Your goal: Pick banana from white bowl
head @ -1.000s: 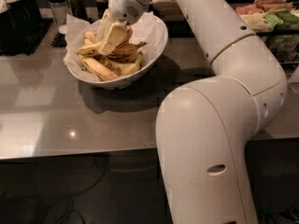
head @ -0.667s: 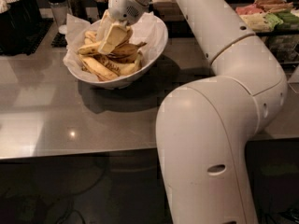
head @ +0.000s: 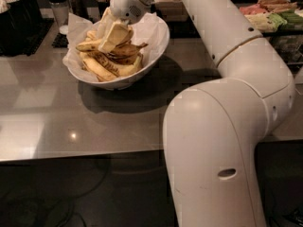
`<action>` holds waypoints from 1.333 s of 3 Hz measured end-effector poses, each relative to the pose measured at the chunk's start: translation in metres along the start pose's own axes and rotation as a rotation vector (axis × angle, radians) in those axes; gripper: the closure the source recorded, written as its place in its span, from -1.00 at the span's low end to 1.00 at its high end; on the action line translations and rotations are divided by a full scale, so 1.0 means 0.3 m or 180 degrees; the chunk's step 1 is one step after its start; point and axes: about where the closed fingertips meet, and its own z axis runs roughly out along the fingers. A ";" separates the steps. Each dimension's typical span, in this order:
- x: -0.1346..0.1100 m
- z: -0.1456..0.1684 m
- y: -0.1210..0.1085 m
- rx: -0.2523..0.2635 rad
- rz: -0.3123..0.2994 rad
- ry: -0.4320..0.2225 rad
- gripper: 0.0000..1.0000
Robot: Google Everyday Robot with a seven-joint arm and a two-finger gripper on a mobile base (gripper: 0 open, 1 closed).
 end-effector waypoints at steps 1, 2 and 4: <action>-0.039 -0.090 0.018 0.0234 -0.0165 -0.0148 1.00; -0.075 -0.185 0.079 0.0453 -0.0269 -0.0219 1.00; -0.167 -0.334 0.321 0.1011 -0.0438 -0.0599 1.00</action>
Offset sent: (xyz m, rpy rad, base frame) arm -0.0679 -0.0579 0.0761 0.1690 -0.2092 -0.0402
